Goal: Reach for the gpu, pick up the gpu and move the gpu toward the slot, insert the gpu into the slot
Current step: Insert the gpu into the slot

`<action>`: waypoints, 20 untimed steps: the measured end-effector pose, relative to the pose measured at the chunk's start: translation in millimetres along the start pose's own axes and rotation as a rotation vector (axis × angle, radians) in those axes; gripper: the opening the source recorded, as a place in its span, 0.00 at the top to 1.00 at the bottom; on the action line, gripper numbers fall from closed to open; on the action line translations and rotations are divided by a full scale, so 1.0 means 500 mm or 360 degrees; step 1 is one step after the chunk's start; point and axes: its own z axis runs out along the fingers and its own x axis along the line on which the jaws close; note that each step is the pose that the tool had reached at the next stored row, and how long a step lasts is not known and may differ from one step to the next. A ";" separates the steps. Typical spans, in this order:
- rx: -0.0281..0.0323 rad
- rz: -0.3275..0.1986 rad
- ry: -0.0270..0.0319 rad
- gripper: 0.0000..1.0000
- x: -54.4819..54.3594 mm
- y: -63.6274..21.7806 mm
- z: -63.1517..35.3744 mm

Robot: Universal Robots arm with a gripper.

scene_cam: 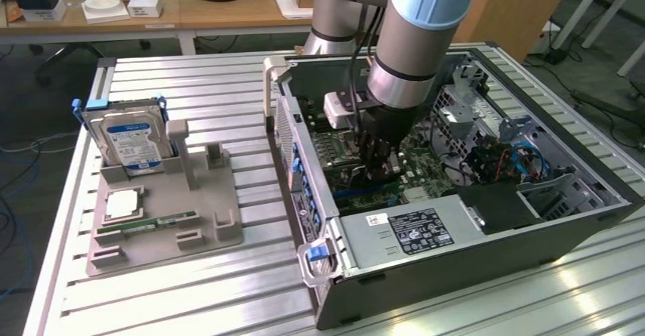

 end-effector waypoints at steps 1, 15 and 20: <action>0.00000 0.0000 -0.00003 0.74 0.000 0.000 0.000; 0.00039 0.0002 -0.00007 0.74 0.000 0.003 -0.002; 0.00043 0.0009 -0.00002 0.74 0.000 0.004 -0.003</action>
